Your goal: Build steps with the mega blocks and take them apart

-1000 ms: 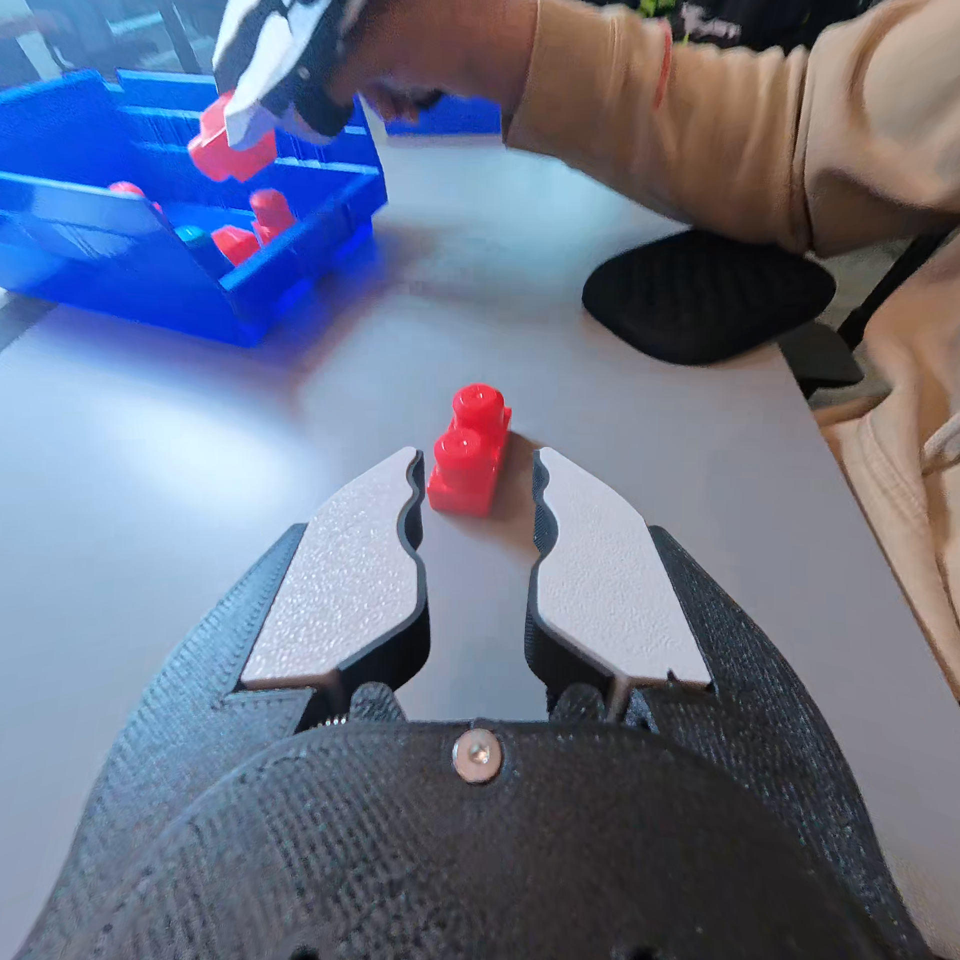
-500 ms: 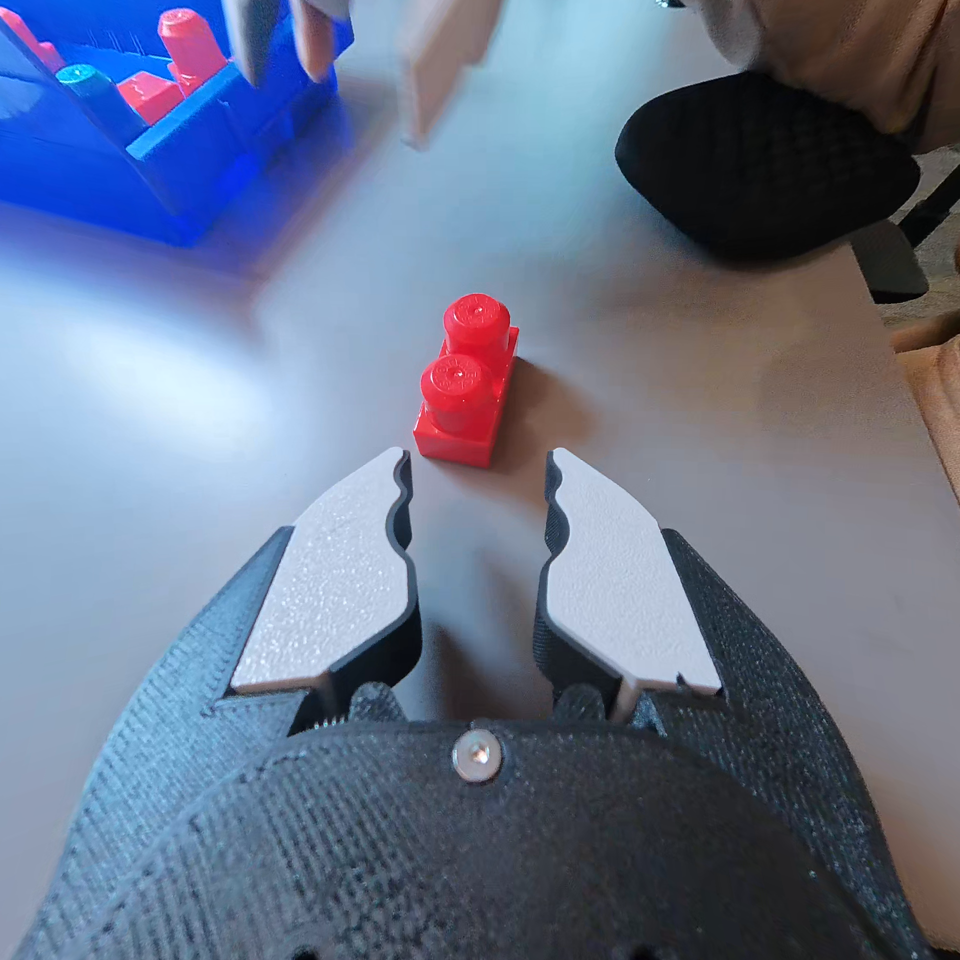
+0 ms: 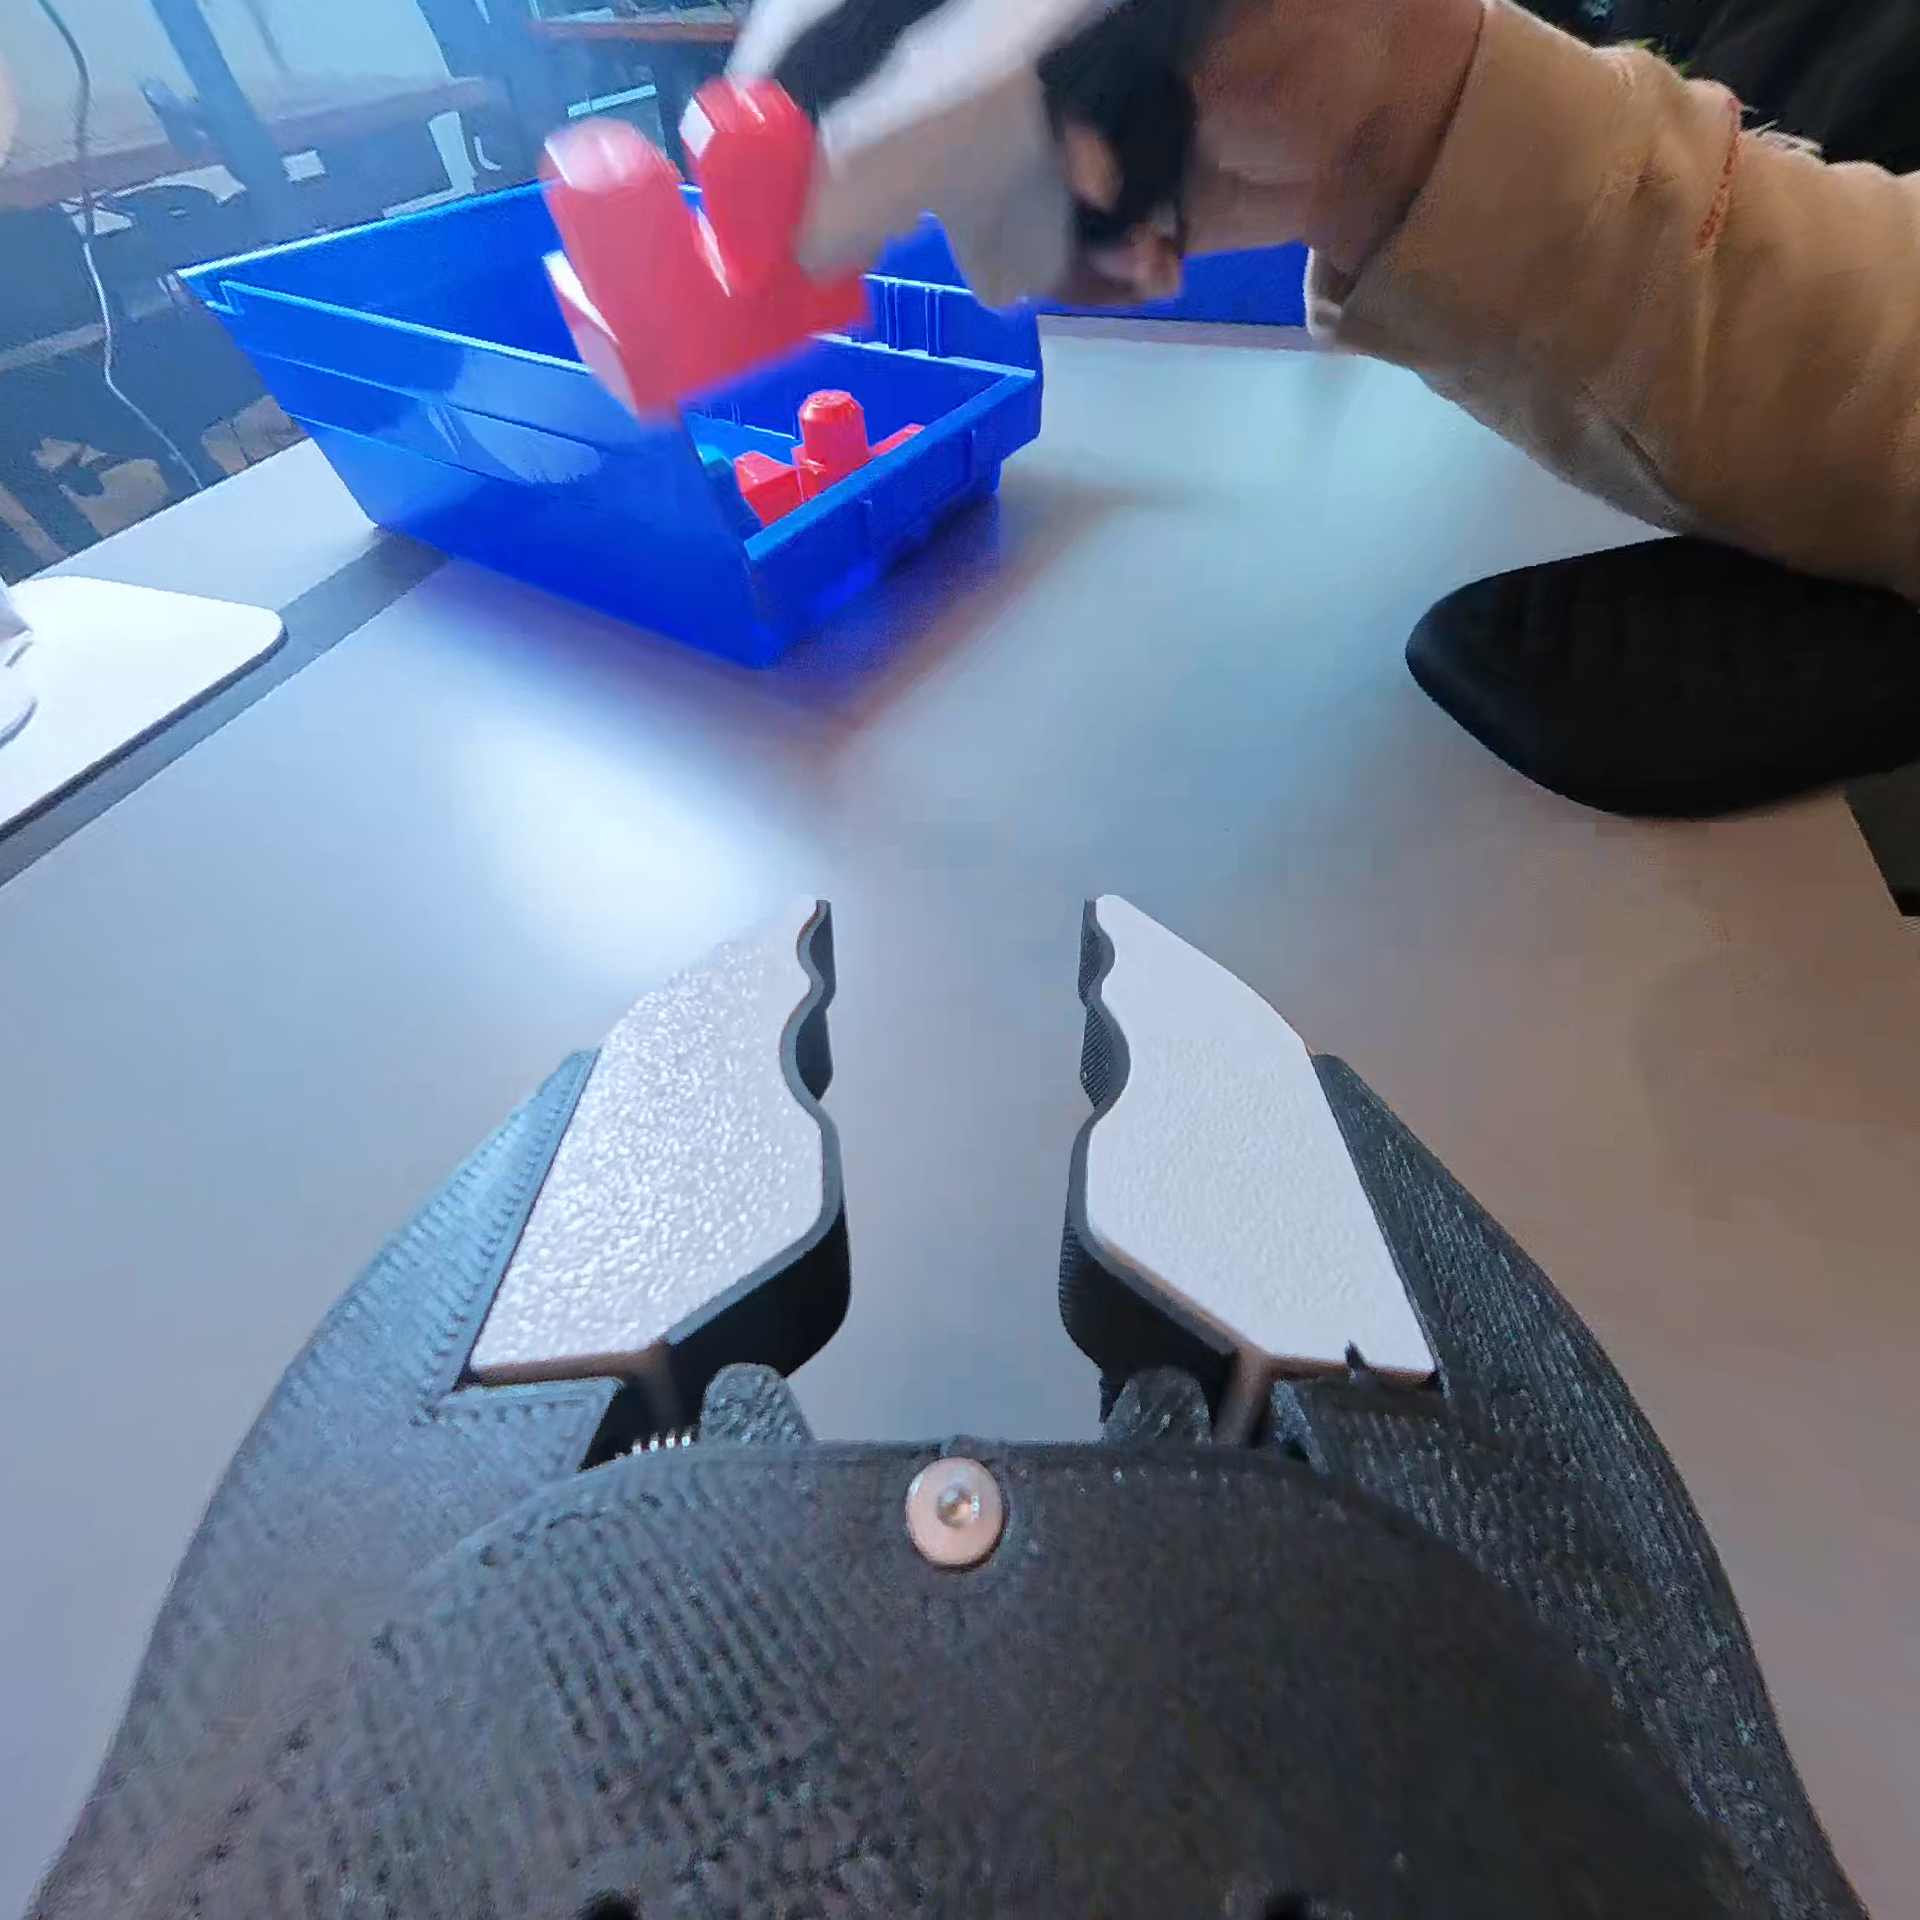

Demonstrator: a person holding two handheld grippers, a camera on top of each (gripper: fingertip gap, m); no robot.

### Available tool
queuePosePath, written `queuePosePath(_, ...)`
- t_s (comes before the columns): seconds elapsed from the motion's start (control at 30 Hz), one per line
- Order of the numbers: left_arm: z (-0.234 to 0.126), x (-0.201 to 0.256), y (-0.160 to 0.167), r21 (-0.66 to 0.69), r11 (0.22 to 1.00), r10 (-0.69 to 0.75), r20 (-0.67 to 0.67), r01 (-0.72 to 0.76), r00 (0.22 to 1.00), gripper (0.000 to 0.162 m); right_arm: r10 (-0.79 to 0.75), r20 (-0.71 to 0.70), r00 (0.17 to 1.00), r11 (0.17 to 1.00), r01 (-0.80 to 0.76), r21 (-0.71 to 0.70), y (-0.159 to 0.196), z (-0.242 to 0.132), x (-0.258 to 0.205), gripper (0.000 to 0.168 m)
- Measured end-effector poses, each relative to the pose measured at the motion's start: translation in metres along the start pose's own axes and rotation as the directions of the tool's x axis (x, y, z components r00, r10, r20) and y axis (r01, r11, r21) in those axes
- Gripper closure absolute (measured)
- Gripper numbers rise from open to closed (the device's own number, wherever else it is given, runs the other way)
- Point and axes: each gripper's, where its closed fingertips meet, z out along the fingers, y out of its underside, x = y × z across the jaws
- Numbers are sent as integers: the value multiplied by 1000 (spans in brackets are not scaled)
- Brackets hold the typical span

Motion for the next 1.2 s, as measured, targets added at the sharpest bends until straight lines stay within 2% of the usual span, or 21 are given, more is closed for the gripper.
queuePosePath(0.03,1,0,2,-4,1000,-3,-1,3,1000,117,43,-150,988,999,-44,0,1,-5,42,139)
queuePosePath(0.1,4,2,7,-27,1000,10,-5,-10,1000,117,88,-430,899,991,-121,-51,18,-16,124,139)
queuePosePath(0.17,6,5,10,-47,998,35,-5,-36,999,117,116,-599,792,966,-229,-115,42,-19,185,139)
queuePosePath(0.3,8,6,16,-71,996,54,0,-54,999,118,97,-766,635,886,-405,-223,97,-7,259,138)
queuePosePath(0.4,6,2,16,-67,997,38,7,-38,999,118,91,-830,551,831,-501,-242,133,3,284,138)
queuePosePath(0.47,5,-1,15,-61,998,28,16,-27,999,119,54,-846,530,818,-510,-267,144,10,290,140)
queuePosePath(0.53,4,-3,15,-58,998,22,22,-20,1000,119,50,-834,550,783,-540,-310,153,22,283,128)
queuePosePath(0.57,3,-4,15,-57,998,20,25,-19,999,119,51,-830,556,780,-540,-314,153,25,281,128)
queuePosePath(0.63,2,-8,14,-57,998,21,39,-19,999,119,48,-821,569,807,-506,-303,144,27,277,125)
queuePosePath(0.8,-24,-50,-6,-38,999,28,182,-22,983,121,82,-722,687,942,-290,-169,73,26,236,125)
queuePosePath(0.9,-66,-107,-14,-117,993,44,353,-2,935,118,86,-607,790,985,-160,-69,26,16,181,124)
queuePosePath(1.03,-151,-204,-8,-253,958,43,591,135,805,113,72,-416,907,997,-81,-4,-1,4,94,123)
queuePosePath(1.13,-207,-271,20,-334,881,0,710,336,704,108,71,-296,953,997,-64,34,-7,0,38,123)
queuePosePath(1.2,-232,-304,50,-388,791,-24,753,473,658,102,89,-211,973,995,-80,54,-9,1,4,124)
